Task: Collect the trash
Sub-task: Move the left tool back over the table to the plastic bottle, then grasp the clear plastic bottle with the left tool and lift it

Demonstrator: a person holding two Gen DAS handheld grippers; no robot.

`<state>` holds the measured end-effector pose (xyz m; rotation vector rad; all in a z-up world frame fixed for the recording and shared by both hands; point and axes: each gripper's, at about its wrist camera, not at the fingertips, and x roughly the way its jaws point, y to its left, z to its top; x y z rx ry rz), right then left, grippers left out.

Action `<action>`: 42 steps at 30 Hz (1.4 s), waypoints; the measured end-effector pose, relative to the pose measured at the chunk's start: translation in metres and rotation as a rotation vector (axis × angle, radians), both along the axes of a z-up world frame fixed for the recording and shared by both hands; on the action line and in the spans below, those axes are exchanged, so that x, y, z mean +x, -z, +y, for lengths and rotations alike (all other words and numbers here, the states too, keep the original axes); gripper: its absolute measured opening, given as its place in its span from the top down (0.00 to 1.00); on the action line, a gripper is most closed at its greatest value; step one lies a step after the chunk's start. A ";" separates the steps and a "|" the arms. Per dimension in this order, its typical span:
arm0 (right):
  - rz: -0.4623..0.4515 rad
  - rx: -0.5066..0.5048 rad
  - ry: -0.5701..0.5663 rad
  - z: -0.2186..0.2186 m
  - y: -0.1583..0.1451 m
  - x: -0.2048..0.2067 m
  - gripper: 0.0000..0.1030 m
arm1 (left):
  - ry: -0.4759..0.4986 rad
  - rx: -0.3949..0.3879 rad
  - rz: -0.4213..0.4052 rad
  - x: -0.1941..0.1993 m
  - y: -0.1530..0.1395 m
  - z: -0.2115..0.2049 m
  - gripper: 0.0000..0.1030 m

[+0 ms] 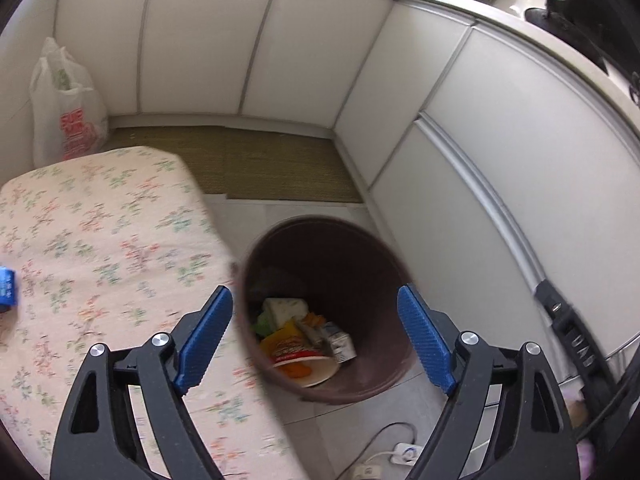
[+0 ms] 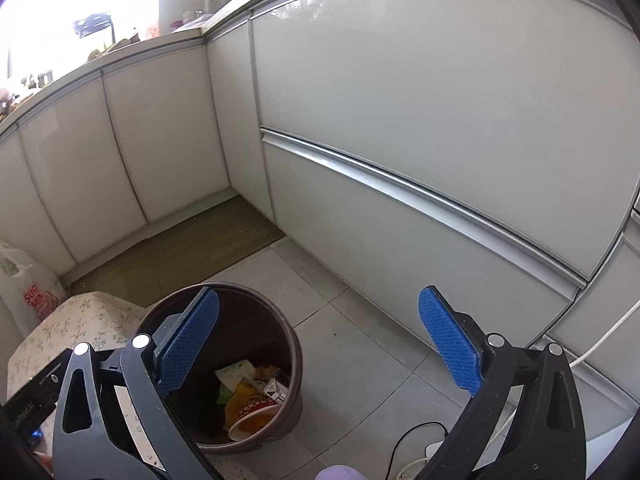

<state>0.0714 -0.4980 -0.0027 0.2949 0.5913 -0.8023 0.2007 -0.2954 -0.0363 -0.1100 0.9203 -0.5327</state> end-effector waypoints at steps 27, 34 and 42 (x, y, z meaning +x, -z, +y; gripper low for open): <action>0.202 -0.084 -0.607 0.250 0.039 0.106 0.07 | -1.295 -0.092 0.258 0.001 0.086 0.484 0.19; 0.251 -0.096 -0.672 0.282 0.058 0.122 0.07 | -1.419 -0.105 0.364 0.027 0.129 0.509 0.18; 0.285 -0.129 -0.726 0.301 0.070 0.131 0.07 | -1.292 -0.094 0.370 0.048 0.143 0.511 0.45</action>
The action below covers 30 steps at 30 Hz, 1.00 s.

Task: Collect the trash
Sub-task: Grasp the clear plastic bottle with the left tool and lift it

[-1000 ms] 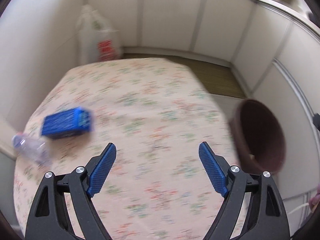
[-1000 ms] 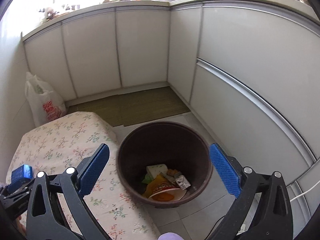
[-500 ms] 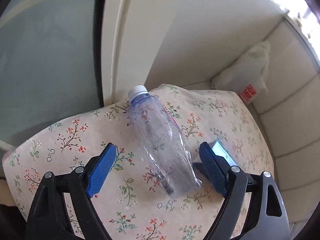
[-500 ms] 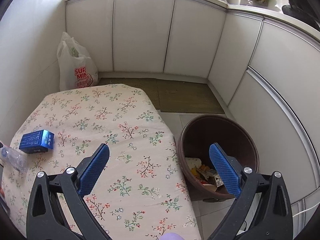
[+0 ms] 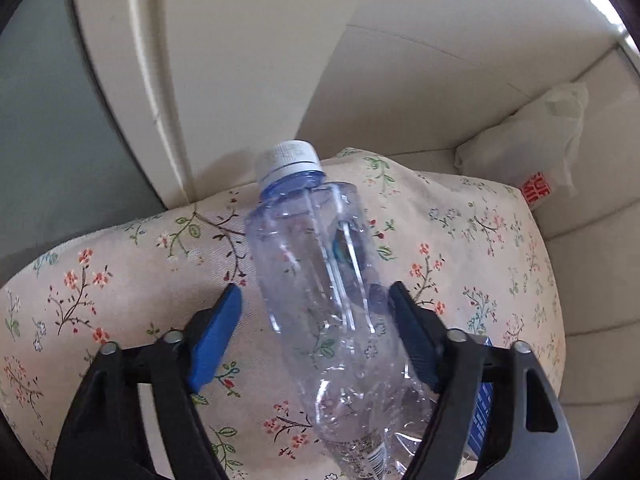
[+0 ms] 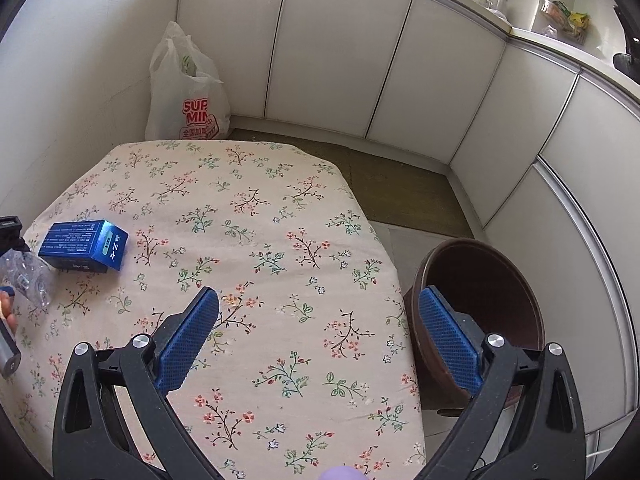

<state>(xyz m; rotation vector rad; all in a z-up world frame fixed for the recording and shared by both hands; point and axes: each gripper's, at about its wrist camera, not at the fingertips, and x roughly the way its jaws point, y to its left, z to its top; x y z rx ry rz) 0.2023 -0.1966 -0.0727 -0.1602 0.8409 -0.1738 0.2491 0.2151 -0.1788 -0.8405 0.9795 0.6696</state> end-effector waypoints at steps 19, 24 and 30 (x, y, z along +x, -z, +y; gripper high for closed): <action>0.035 0.011 -0.410 0.081 0.023 0.011 0.07 | 0.497 -0.087 -0.198 -0.079 -0.088 -0.059 0.53; 0.034 -0.087 -0.658 0.139 0.023 0.030 0.07 | 0.616 -0.107 -0.283 -0.113 -0.124 -0.065 0.53; 0.137 -0.171 -0.873 0.210 0.034 0.057 0.07 | 0.699 -0.119 -0.291 -0.116 -0.145 -0.053 0.52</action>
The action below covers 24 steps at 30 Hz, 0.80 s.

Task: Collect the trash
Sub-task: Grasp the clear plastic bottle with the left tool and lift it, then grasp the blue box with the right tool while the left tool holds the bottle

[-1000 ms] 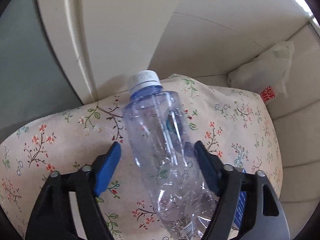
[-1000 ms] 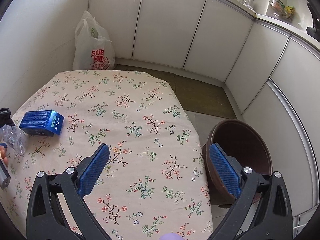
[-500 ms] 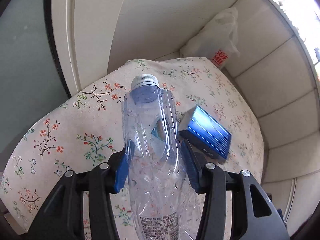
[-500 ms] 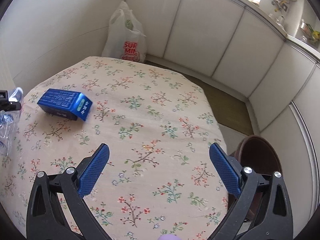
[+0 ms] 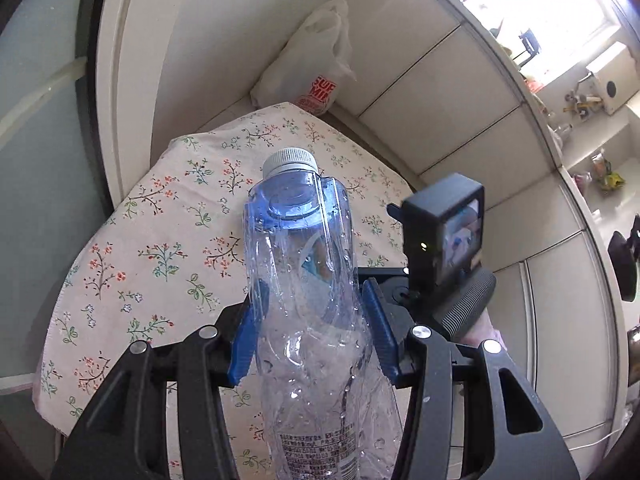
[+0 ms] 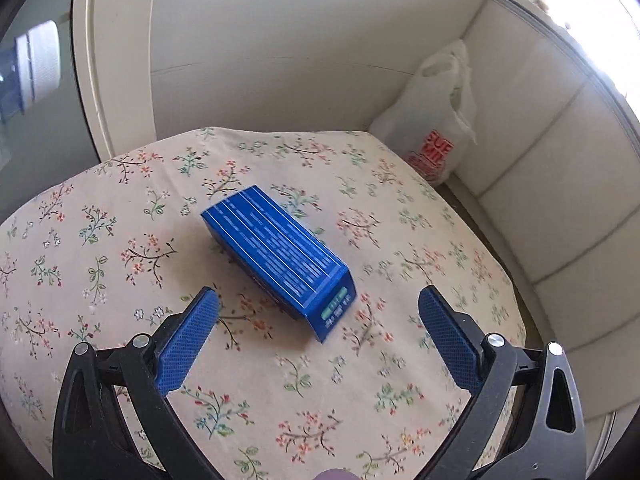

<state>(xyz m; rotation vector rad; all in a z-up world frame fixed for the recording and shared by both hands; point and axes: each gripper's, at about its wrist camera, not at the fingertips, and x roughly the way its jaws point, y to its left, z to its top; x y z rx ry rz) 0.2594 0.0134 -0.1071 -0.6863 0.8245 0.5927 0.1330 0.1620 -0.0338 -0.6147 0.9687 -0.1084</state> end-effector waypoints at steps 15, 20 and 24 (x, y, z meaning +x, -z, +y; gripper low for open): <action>0.133 -0.081 -0.072 0.063 0.043 0.032 0.65 | -0.012 0.047 0.023 -0.007 0.003 0.028 0.52; 0.156 -0.037 -0.015 0.053 0.032 0.031 1.00 | -0.005 0.031 0.015 -0.009 0.004 0.027 0.52; 0.220 0.018 0.024 0.040 0.032 0.028 1.00 | -0.002 0.030 0.006 -0.011 0.002 0.025 0.52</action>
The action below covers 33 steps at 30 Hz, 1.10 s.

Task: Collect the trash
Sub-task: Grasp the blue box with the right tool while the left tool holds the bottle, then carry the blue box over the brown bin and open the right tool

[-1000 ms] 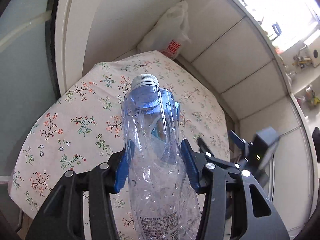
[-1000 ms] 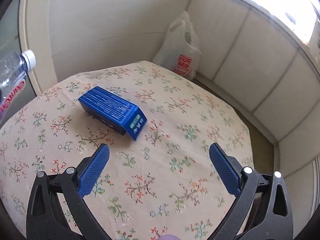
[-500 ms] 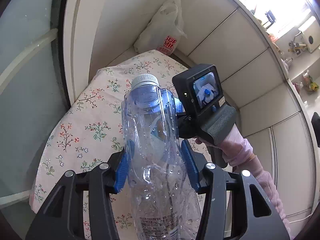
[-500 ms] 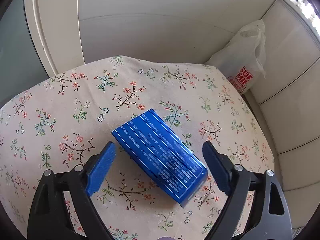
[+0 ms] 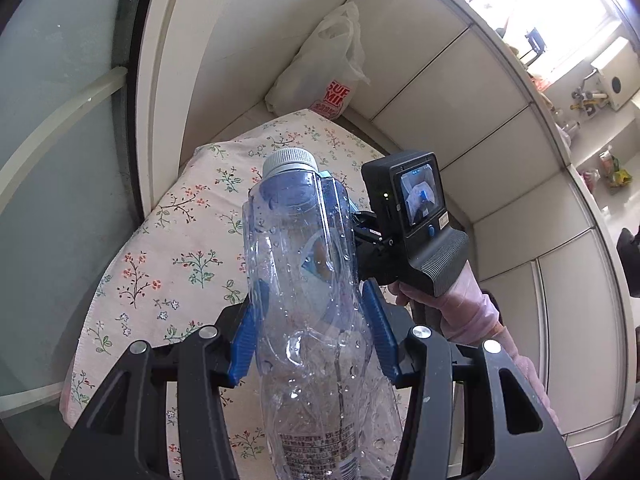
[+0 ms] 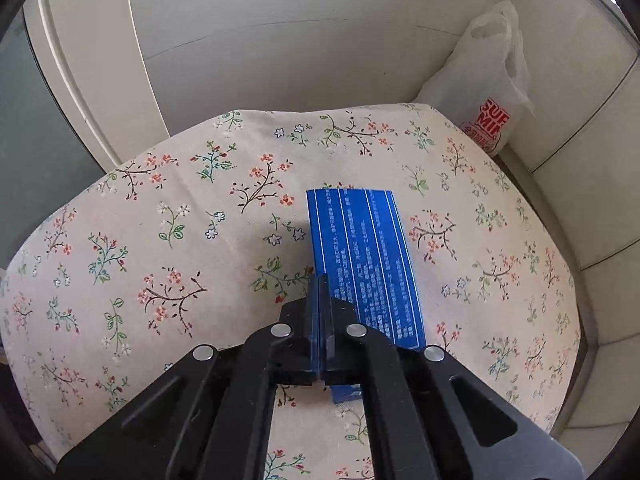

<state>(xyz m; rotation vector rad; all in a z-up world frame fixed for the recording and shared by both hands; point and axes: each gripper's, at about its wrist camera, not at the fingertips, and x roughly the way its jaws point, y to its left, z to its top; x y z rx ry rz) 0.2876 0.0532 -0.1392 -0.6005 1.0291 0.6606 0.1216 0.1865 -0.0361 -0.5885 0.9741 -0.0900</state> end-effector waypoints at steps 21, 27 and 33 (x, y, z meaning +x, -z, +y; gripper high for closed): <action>0.060 -0.027 0.160 -0.004 0.033 0.048 0.49 | 0.013 -0.052 -0.002 0.005 0.004 -0.001 0.52; -0.002 0.020 0.192 -0.019 0.002 0.038 0.49 | 0.011 -0.059 -0.009 0.003 0.002 -0.004 0.52; -0.114 0.068 0.232 -0.044 -0.051 0.022 0.49 | 0.028 -0.067 -0.013 0.004 0.001 -0.013 0.52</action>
